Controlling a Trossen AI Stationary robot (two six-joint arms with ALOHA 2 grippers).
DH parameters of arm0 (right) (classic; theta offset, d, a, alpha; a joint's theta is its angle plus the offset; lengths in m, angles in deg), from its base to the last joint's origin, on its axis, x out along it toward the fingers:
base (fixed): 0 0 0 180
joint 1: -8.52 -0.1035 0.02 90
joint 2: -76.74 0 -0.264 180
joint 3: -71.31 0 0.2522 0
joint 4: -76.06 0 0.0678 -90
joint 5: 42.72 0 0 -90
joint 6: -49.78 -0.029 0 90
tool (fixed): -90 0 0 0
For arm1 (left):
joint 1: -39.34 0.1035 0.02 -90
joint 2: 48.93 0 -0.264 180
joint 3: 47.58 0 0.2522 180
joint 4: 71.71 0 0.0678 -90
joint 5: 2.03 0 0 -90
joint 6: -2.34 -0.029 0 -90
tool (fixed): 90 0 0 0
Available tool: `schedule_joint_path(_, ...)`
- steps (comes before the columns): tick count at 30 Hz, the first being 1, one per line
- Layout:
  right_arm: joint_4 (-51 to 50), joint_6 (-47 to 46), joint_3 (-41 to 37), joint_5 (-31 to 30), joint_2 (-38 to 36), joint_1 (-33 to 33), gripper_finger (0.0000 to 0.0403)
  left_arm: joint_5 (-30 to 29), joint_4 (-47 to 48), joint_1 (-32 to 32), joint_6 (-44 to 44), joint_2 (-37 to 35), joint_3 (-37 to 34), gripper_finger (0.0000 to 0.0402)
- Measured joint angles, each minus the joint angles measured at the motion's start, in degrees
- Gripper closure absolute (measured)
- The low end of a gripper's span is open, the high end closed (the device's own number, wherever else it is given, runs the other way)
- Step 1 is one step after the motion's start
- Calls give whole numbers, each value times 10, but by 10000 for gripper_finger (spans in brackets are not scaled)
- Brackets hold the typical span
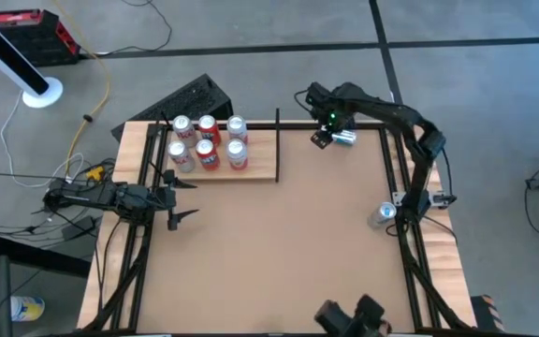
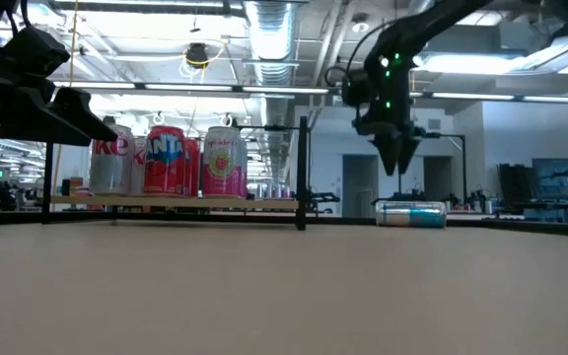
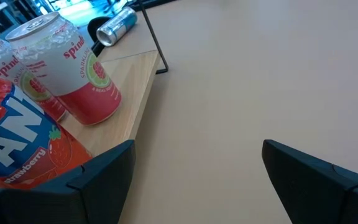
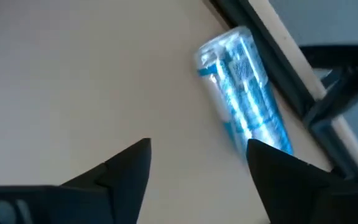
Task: Place canned beverage on shelf
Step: Put the bottom blue soda can on the shelf
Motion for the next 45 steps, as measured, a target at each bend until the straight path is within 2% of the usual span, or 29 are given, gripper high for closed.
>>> schedule_joint_path(4, -3, 80, 7, -5, 41, 21, 101, 0, 0, 0, 0, 0, 0, 65)
schedule_joint_path(11, -4, 164, 9, -63, 88, 46, 100, 0, 0, 0, 0, 0, 0, 65)
schedule_joint_path(24, 14, 227, 10, -79, 155, 56, 100, 0, 0, 0, 0, 0, 0, 65)
schedule_joint_path(33, -34, 162, 9, -57, 151, 41, 146, 0, 0, 0, 0, 0, 0, 65)
schedule_joint_path(39, -82, 85, 9, -34, 88, 5, 151, 0, 0, 0, 0, 0, 0, 65)
schedule_joint_path(45, -140, -29, 9, 2, -13, -89, 151, 0, 0, 0, 0, 0, 0, 65)
